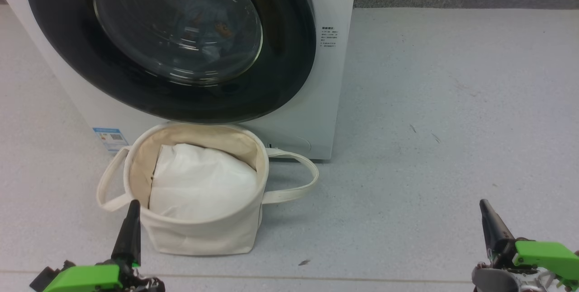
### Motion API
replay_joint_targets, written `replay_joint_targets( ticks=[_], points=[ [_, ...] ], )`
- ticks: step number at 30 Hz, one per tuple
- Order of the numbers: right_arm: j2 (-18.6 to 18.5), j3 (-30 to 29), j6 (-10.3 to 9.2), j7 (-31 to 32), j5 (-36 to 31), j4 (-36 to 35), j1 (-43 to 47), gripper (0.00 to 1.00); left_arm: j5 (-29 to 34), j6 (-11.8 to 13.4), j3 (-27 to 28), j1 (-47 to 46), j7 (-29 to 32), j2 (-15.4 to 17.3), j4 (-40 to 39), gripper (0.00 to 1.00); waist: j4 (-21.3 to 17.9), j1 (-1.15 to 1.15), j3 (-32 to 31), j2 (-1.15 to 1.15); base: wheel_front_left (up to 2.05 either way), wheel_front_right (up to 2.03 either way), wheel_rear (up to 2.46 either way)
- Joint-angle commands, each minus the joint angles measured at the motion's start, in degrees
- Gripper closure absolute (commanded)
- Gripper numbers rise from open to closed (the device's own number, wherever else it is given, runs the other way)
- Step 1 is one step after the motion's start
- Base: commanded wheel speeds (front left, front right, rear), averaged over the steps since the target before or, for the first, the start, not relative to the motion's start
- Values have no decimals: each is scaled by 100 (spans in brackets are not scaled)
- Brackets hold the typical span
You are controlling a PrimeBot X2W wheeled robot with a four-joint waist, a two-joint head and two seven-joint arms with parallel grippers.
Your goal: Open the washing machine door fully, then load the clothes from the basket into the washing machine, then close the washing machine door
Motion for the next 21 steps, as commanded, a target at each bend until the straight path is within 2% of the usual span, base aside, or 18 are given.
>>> replay_joint_targets(
  ticks=[1, 21],
  points=[
    [-24, 117, 0, 46, 30, -212, -284, 100, -20, -39, 196, -148, 48, 27, -237, 100, 0, 0, 0, 0, 0, 0, 0],
    [-24, 117, 0, 45, 30, -212, -284, 100, -21, -39, 196, -148, 47, 27, -237, 100, 0, 0, 0, 0, 0, 0, 0]
  ],
)
